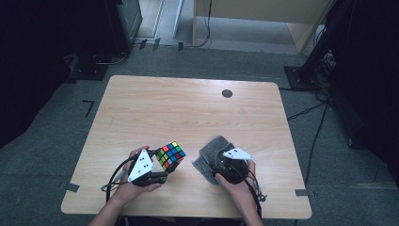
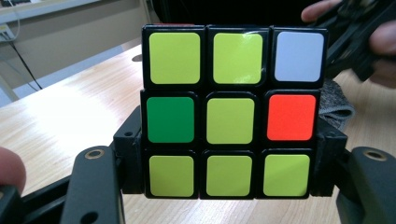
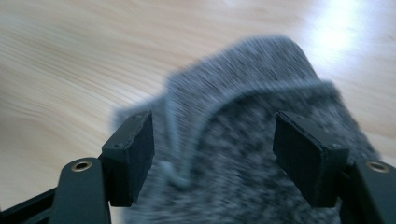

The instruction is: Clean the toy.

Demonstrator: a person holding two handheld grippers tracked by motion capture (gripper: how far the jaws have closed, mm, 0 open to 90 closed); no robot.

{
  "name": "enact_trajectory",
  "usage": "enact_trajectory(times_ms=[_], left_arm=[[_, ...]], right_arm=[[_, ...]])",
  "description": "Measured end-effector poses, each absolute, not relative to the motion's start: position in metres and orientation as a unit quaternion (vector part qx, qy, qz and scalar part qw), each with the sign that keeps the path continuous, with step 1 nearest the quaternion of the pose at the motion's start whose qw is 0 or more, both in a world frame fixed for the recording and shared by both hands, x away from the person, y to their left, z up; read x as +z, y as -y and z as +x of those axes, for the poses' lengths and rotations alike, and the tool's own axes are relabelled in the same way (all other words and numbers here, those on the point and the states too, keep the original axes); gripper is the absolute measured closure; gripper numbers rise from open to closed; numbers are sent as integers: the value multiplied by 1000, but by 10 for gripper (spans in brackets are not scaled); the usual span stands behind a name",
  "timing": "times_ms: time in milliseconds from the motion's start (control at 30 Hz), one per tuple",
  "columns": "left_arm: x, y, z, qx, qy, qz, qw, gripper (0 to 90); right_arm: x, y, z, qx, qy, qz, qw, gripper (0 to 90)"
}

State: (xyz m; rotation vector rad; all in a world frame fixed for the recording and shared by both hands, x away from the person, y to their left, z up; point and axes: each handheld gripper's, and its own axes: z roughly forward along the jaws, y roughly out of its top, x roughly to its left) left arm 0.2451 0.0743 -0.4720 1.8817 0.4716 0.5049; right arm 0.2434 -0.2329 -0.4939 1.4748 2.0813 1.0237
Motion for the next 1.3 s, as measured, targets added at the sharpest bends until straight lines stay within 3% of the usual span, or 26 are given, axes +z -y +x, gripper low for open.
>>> enact_trajectory(times_ms=[167, 400, 500, 567, 633, 700, 933, 1167, 1300], left_arm=[[-471, -76, 246, 210, -203, 787, 543, 337], [-469, -78, 247, 199, -210, 782, 552, 338], [-469, -78, 247, 196, -209, 782, 553, 338], [-469, -77, 246, 195, -208, 782, 554, 338], [-469, -77, 246, 196, -208, 783, 553, 338], [-469, -78, 246, 199, -211, 780, 554, 337], [-471, -76, 246, 196, -204, 785, 551, 337], [-474, -53, 232, 200, -159, 806, 533, 338], [-471, -45, 223, 190, -136, 805, 545, 338]], right_arm=[[-510, 237, 250, 338, -751, 543, 165, 348], [-515, 236, 245, 346, -745, 537, 192, 399], [-515, 236, 244, 337, -746, 537, 205, 493], [-516, 239, 243, 341, -740, 540, 210, 605], [-516, 245, 242, 352, -734, 544, 205, 703], [-515, 250, 243, 366, -721, 557, 189, 746], [-476, 247, 227, 490, -678, 521, 167, 756], [-417, 208, 190, 624, -660, 398, 128, 752], [-414, 188, 183, 626, -680, 368, 100, 748]])
